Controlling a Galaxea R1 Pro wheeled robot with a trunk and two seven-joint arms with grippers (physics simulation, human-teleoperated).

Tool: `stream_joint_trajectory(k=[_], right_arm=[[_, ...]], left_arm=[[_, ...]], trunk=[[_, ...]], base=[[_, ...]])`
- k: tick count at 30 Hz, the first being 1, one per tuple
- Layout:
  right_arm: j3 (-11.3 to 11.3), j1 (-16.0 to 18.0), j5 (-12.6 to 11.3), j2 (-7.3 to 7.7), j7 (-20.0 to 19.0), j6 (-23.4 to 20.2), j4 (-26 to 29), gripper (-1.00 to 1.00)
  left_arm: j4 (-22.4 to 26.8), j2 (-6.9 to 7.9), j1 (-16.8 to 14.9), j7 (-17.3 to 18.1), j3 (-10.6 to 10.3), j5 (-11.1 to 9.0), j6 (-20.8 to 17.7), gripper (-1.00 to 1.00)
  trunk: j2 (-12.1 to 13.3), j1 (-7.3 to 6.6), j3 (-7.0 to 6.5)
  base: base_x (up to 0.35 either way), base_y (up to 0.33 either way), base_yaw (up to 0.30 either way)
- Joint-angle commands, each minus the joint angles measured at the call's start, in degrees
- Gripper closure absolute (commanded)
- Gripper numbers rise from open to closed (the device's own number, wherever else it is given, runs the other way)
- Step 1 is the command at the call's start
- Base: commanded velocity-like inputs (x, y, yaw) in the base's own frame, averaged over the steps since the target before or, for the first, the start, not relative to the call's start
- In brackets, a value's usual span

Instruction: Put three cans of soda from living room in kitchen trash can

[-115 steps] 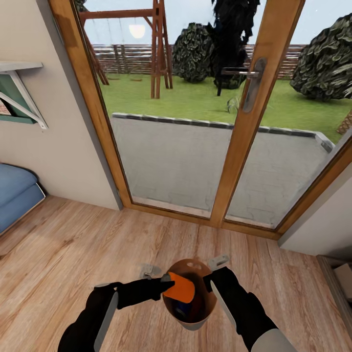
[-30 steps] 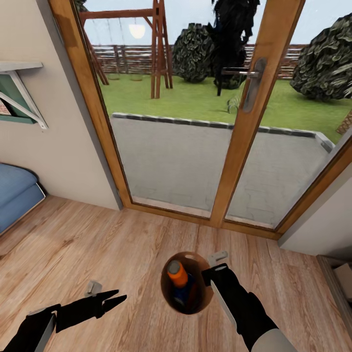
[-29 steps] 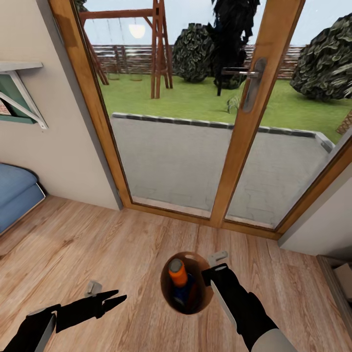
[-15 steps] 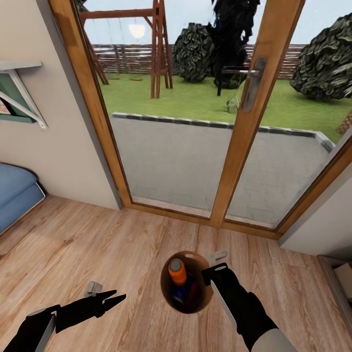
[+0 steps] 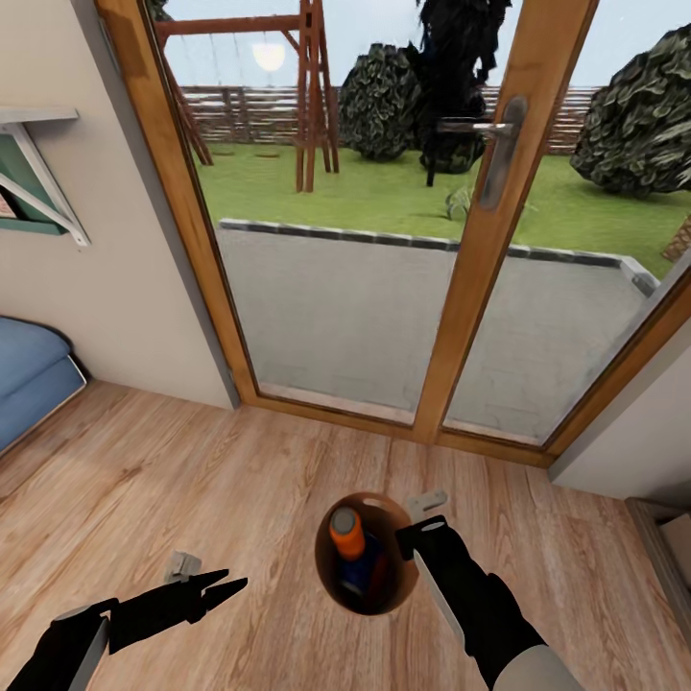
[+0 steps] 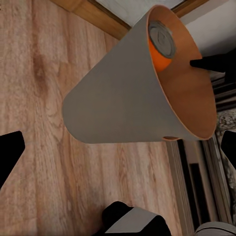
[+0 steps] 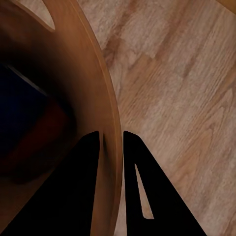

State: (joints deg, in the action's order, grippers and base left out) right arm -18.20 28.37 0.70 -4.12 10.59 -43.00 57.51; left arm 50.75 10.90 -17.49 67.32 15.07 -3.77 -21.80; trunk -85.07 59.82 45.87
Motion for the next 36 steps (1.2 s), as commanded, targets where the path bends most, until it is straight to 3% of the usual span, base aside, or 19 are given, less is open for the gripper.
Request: stream_joint_trajectory(k=[1,25,29,36], right_arm=[[0.0,0.0,-0.4,-0.01,-0.3,0.1,0.0,1.00],[-0.2,0.0,-0.5,-0.10,-0.5,2.3,1.3,1.00],[-2.9,0.0,-0.5,-0.10,-0.5,2.3,1.4,1.00],[-4.3,0.0,-0.5,-0.10,-0.4,2.3,1.6,1.00]], left_arm=[[0.0,0.00,0.0,0.0,0.0,0.0,0.0,-1.00],[0.0,0.00,0.0,0.0,0.0,0.0,0.0,-1.00],[0.0,0.00,0.0,0.0,0.0,0.0,0.0,-1.00],[0.0,0.00,0.0,0.0,0.0,0.0,0.0,-1.00]], trunk=[[-0.4,0.22,0.18],[-10.0,5.49,4.71],[-11.6,6.37,5.60],[-14.5,7.91,7.05]], base=[[0.000,0.000,0.000],[0.000,0.000,0.002],[0.000,0.000,0.022],[0.000,0.000,0.004]])
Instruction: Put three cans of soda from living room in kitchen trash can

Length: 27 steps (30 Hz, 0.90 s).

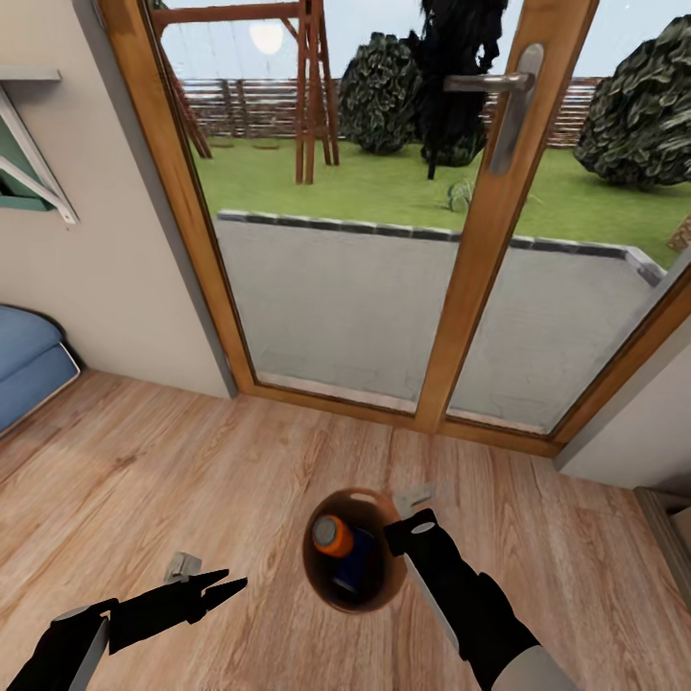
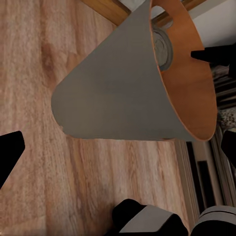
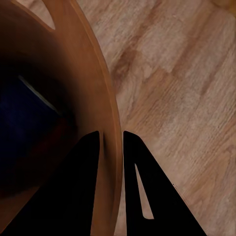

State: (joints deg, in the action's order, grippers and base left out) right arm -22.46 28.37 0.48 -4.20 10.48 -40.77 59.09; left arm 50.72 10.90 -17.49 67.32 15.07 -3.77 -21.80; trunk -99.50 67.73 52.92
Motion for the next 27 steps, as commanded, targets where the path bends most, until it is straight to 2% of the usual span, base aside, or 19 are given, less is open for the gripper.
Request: stream_joint_trajectory(k=[1,21,27], right_arm=[[0.0,0.0,-0.3,-0.01,-0.3,0.1,0.0,1.00],[-0.1,0.0,-0.3,-0.01,-0.3,0.1,0.1,1.00],[-0.1,0.0,-0.3,0.01,-0.3,0.1,2.6,1.00]], left_arm=[[0.0,0.00,0.0,0.0,0.0,0.0,0.0,-1.00],[0.0,0.00,0.0,0.0,0.0,0.0,0.0,-1.00],[0.0,0.00,0.0,0.0,0.0,0.0,0.0,-1.00]], trunk=[[-0.4,0.22,0.26],[-8.4,4.61,4.79],[-10.8,5.93,5.88]], base=[[0.000,0.000,0.000],[0.000,0.000,0.000],[0.000,0.000,0.000]])
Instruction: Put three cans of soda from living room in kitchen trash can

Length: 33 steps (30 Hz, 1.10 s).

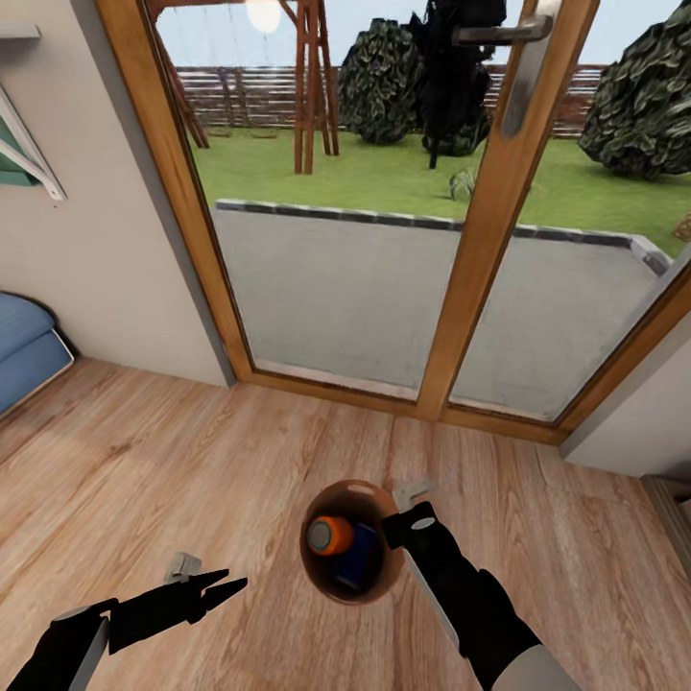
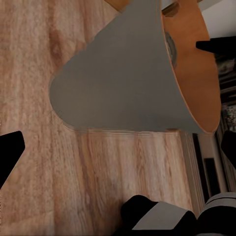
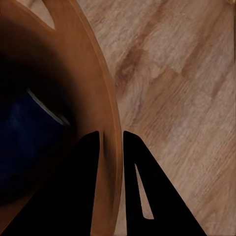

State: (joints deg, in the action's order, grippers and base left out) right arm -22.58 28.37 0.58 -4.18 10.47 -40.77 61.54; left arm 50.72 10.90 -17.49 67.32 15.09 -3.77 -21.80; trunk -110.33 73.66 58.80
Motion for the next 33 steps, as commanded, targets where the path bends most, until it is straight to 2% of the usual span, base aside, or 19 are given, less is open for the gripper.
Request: stream_joint_trajectory(k=[1,33], right_arm=[[0.0,0.0,-0.4,-0.02,-0.3,0.1,0.4,1.00],[0.0,0.0,-0.4,-0.03,-0.4,0.1,1.6,1.00]], left_arm=[[0.0,0.00,0.0,0.0,0.0,0.0,0.0,-1.00],[0.0,0.00,0.0,0.0,0.0,0.0,0.0,-1.00]], trunk=[[-0.4,0.22,0.18],[-13.3,7.25,5.93]], base=[[0.000,0.000,0.000],[0.000,0.000,0.000]])
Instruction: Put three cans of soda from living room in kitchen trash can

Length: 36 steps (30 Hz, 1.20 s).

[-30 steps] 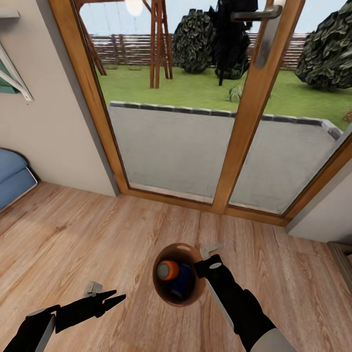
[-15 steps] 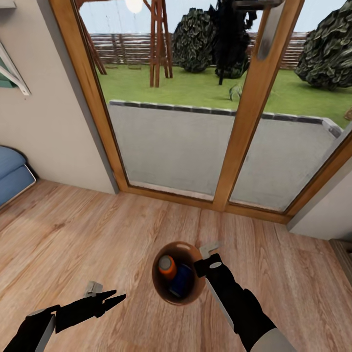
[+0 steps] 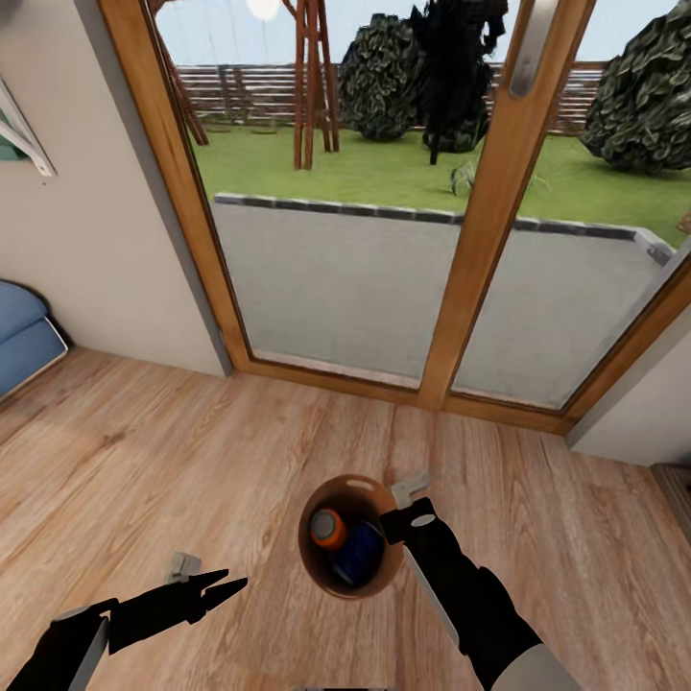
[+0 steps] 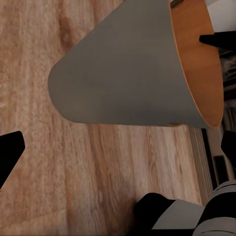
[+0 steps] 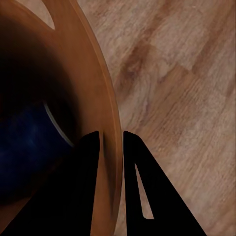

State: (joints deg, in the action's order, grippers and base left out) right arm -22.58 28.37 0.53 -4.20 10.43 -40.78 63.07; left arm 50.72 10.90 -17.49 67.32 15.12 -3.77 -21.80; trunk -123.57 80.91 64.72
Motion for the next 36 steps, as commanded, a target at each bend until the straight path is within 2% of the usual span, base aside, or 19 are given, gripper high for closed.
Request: stream_joint_trajectory(k=[1,7,13,18,36], right_arm=[[0.0,0.0,-0.4,0.00,-0.3,0.1,0.0,1.00],[0.0,0.0,-0.4,-0.01,-0.3,0.1,0.0,1.00],[0.0,0.0,-0.4,-0.02,-0.3,0.1,0.0,1.00],[-0.1,0.0,-0.4,-0.02,-0.3,0.1,0.0,1.00],[-0.4,0.0,-0.4,-0.02,-0.3,0.1,0.1,1.00]], left_arm=[[0.0,0.00,0.0,0.0,0.0,0.0,0.0,-1.00],[0.0,0.00,0.0,0.0,0.0,0.0,0.0,-1.00],[0.1,0.00,0.0,0.0,0.0,0.0,0.0,-1.00],[0.1,0.00,0.0,0.0,0.0,0.0,0.0,-1.00],[0.4,0.00,0.0,0.1,0.0,-0.1,0.0,-1.00]], trunk=[[-0.4,0.22,0.18],[-2.8,1.54,1.26],[-2.8,1.54,1.26],[-4.8,2.64,2.15],[-4.8,2.64,2.15]], base=[[0.000,0.000,0.000],[0.000,0.000,0.000],[0.000,0.000,0.000],[0.000,0.000,0.000],[0.000,0.000,0.000]])
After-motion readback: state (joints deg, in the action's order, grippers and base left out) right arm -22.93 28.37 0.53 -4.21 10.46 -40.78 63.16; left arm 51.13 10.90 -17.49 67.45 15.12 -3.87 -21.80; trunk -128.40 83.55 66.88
